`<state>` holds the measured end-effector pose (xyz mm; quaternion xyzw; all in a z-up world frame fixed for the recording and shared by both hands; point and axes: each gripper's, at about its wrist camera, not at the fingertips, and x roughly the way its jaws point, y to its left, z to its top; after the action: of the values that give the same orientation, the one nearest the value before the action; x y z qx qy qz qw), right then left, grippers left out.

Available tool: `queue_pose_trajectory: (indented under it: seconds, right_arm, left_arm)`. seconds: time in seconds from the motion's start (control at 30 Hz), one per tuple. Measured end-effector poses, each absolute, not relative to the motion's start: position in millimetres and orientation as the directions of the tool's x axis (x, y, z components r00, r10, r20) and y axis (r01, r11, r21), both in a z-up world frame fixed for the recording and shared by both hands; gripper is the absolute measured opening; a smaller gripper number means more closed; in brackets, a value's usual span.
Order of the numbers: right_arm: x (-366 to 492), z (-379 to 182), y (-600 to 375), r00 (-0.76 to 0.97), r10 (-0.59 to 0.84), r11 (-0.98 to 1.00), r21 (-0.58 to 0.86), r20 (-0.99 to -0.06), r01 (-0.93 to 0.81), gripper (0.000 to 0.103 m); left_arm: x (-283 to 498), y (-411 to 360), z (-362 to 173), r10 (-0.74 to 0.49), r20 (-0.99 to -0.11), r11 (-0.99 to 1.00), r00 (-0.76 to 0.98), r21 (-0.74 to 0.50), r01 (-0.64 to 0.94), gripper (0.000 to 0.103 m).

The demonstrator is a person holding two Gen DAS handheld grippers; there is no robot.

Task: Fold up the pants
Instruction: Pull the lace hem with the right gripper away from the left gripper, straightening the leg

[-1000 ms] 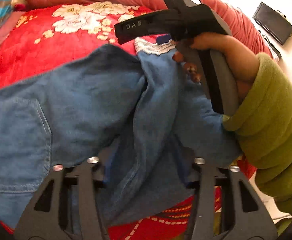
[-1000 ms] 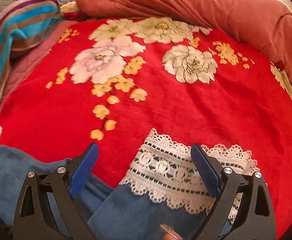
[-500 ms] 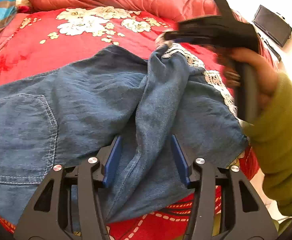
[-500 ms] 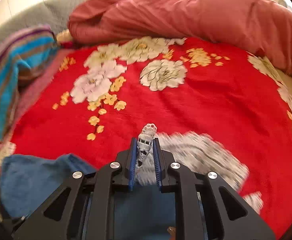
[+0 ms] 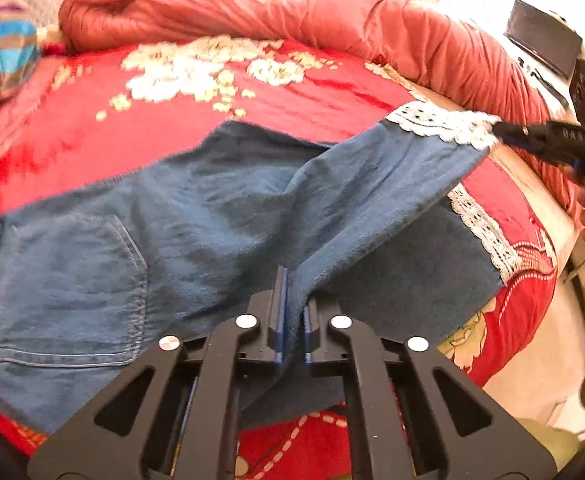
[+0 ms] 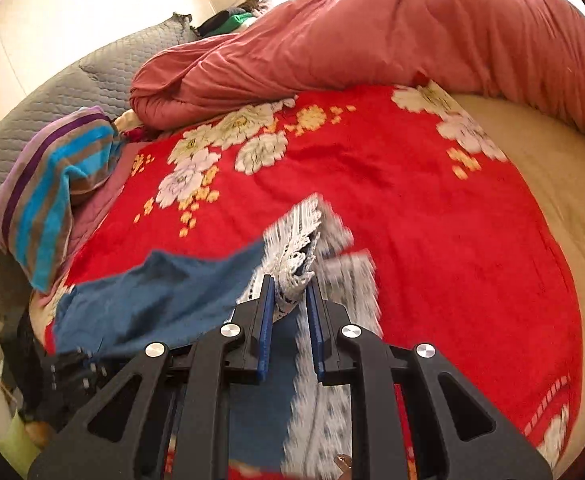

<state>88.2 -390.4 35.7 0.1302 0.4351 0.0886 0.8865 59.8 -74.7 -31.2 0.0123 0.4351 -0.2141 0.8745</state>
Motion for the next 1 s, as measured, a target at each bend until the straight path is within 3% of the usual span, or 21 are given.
queue_pose_trajectory:
  seconds: [0.3, 0.37, 0.5, 0.6, 0.67, 0.7, 0.87, 0.9, 0.93, 1.0]
  right_arm:
    - [28, 11, -404, 0.553, 0.259, 0.94, 0.337, -0.792, 0.043, 0.015]
    - [20, 5, -406, 0.539, 0.254, 0.941, 0.334, -0.803, 0.055, 0.007]
    - [11, -5, -415, 0.514, 0.248, 0.937, 0.339, -0.821, 0.089, 0.007]
    - [11, -8, -419, 0.517, 0.296, 0.912, 0.399, -0.803, 0.098, 0.016]
    - [13, -10, -416, 0.508, 0.295, 0.917, 0.389, -0.809, 0.086, 0.043]
    - [15, -11, -414, 0.505, 0.302, 0.918, 0.39, -0.809, 0.076, 0.044]
    - [25, -27, -395, 0.468, 0.302, 0.939, 0.345, -0.831, 0.007, 0.043]
    - [26, -30, -392, 0.463, 0.299, 0.942, 0.335, -0.834, -0.005, 0.039]
    - [25, -32, -390, 0.465, 0.283, 0.949, 0.317, -0.839, -0.005, 0.026]
    - [22, -31, -392, 0.477, 0.275, 0.951, 0.308, -0.835, -0.009, 0.02]
  left_arm:
    - [42, -74, -26, -0.321, -0.778, 0.91, 0.541, -0.095, 0.404, 0.0]
    - [40, -74, -29, -0.313, -0.784, 0.912, 0.536, -0.09, 0.401, 0.0]
    - [37, -75, -30, -0.321, -0.787, 0.907, 0.527, -0.097, 0.409, 0.0]
    - [36, -76, -31, -0.322, -0.791, 0.906, 0.521, -0.098, 0.411, 0.0]
    - [35, -77, -33, -0.321, -0.794, 0.907, 0.516, -0.101, 0.409, 0.0]
    - [35, -77, -34, -0.32, -0.796, 0.907, 0.514, -0.1, 0.409, 0.0]
    - [33, -80, -38, -0.313, -0.802, 0.907, 0.509, -0.094, 0.41, 0.0]
    - [33, -80, -38, -0.311, -0.803, 0.907, 0.509, -0.091, 0.411, 0.0]
    - [32, -81, -38, -0.308, -0.803, 0.907, 0.509, -0.086, 0.413, 0.0]
    - [31, -81, -37, -0.309, -0.8, 0.907, 0.515, -0.084, 0.414, 0.0]
